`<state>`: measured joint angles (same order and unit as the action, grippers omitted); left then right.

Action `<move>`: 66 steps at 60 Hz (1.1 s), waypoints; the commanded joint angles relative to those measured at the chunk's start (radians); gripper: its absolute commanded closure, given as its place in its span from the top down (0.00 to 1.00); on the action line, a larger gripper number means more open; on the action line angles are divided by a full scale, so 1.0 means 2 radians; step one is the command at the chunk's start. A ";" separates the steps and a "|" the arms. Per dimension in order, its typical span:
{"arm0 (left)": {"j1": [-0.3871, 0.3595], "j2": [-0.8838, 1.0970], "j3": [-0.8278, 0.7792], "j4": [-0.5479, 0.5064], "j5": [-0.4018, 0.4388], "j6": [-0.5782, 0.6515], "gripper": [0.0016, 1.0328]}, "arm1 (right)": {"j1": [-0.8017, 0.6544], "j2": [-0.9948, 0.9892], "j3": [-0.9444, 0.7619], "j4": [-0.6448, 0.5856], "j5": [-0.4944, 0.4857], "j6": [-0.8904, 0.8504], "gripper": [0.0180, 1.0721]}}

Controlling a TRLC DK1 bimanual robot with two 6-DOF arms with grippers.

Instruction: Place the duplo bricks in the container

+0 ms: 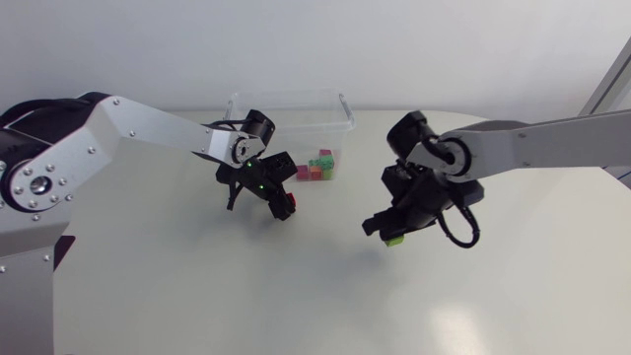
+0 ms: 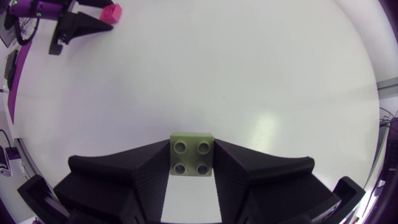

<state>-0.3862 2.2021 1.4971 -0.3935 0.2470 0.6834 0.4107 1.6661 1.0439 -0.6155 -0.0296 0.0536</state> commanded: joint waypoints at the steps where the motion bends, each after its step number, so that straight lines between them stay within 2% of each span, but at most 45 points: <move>1: -0.006 0.013 -0.003 -0.035 -0.015 0.022 0.35 | 0.000 -0.044 0.000 -0.023 -0.001 -0.009 0.25; 17: -0.014 -0.102 -0.069 -0.056 -0.027 0.032 0.30 | 0.002 -0.067 0.086 -0.047 -0.008 -0.009 0.25; 26: -0.007 -0.177 -0.067 -0.079 -0.026 0.027 0.30 | 0.006 -0.028 0.160 -0.040 -0.011 -0.010 0.25; 32: 0.001 -0.204 -0.047 -0.089 -0.021 0.020 0.30 | 0.006 -0.006 0.184 -0.013 -0.014 -0.010 0.26; 46: 0.071 -0.183 0.059 -0.072 0.043 -0.059 0.31 | 0.008 0.062 0.249 0.028 -0.016 -0.010 0.26; 56: 0.098 -0.135 0.118 -0.052 0.050 -0.107 0.32 | 0.008 0.104 0.311 0.028 -0.016 -0.011 0.26; 62: 0.103 -0.111 0.147 -0.049 0.054 -0.123 0.33 | 0.008 0.130 0.355 0.023 -0.015 -0.011 0.26; 66: 0.103 -0.098 0.152 -0.026 0.054 -0.135 0.34 | 0.009 0.146 0.386 0.022 -0.012 -0.010 0.26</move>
<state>-0.1848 1.9499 1.7679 -0.4770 0.3401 0.4667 0.4187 1.9106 1.7405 -0.5720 -0.0559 0.0441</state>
